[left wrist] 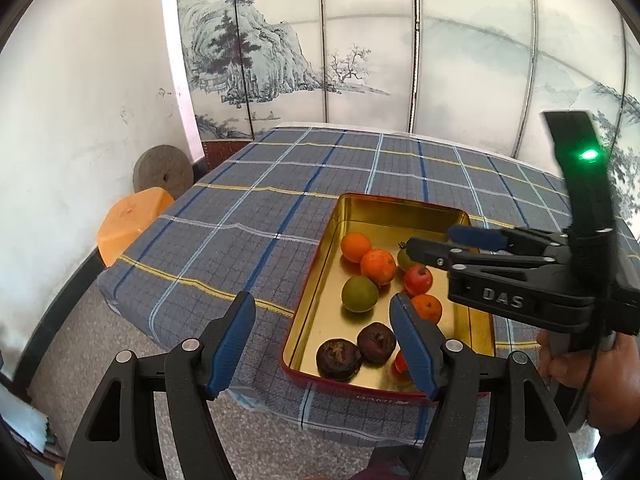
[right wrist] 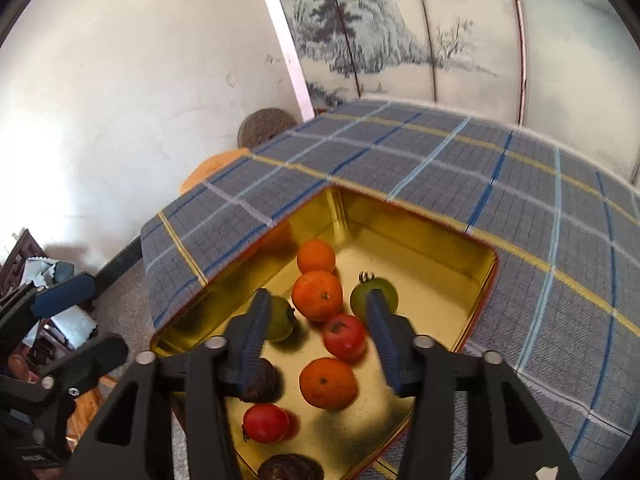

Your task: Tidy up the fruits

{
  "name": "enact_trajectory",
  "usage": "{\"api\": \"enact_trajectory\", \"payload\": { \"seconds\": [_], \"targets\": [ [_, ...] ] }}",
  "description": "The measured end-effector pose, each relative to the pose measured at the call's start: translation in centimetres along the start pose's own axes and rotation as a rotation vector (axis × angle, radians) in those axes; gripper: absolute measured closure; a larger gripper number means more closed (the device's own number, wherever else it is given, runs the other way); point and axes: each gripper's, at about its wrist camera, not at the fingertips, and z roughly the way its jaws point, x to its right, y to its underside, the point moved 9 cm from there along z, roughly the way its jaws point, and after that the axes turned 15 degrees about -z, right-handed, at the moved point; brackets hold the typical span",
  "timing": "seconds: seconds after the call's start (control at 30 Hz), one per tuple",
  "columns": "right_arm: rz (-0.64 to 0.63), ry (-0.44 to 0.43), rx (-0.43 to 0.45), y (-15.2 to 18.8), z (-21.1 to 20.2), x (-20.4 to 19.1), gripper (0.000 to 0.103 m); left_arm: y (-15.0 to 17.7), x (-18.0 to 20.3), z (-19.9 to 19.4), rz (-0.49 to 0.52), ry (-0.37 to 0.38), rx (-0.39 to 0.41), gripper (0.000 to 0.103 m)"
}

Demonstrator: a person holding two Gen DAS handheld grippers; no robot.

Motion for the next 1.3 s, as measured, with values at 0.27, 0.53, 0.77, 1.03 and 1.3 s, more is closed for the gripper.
{"api": "enact_trajectory", "payload": {
  "seconds": [0.27, 0.53, 0.77, 1.03, 1.3],
  "targets": [
    [-0.055, 0.141, 0.153, -0.7, -5.6, -1.3, 0.021, -0.4, 0.2, -1.0, -0.009, 0.020, 0.036, 0.024],
    [-0.058, 0.240, 0.229, 0.9, -11.0, -0.7, 0.018, -1.2, 1.1, -3.0, 0.002, 0.034, 0.098, 0.016],
    [-0.066, 0.311, 0.282, 1.6, -14.8, -0.2, 0.013, -1.6, 2.1, -5.0, 0.014, 0.054, 0.139, 0.004],
    [-0.085, 0.345, 0.329, 1.9, -17.4, -0.8, 0.009, -1.9, 3.5, -7.1, 0.031, 0.064, 0.183, 0.000],
    [-0.075, 0.371, 0.368, 2.5, -19.6, -0.6, 0.007, -1.7, 4.2, -8.5, 0.045, 0.057, 0.205, 0.000]
  ]
}}
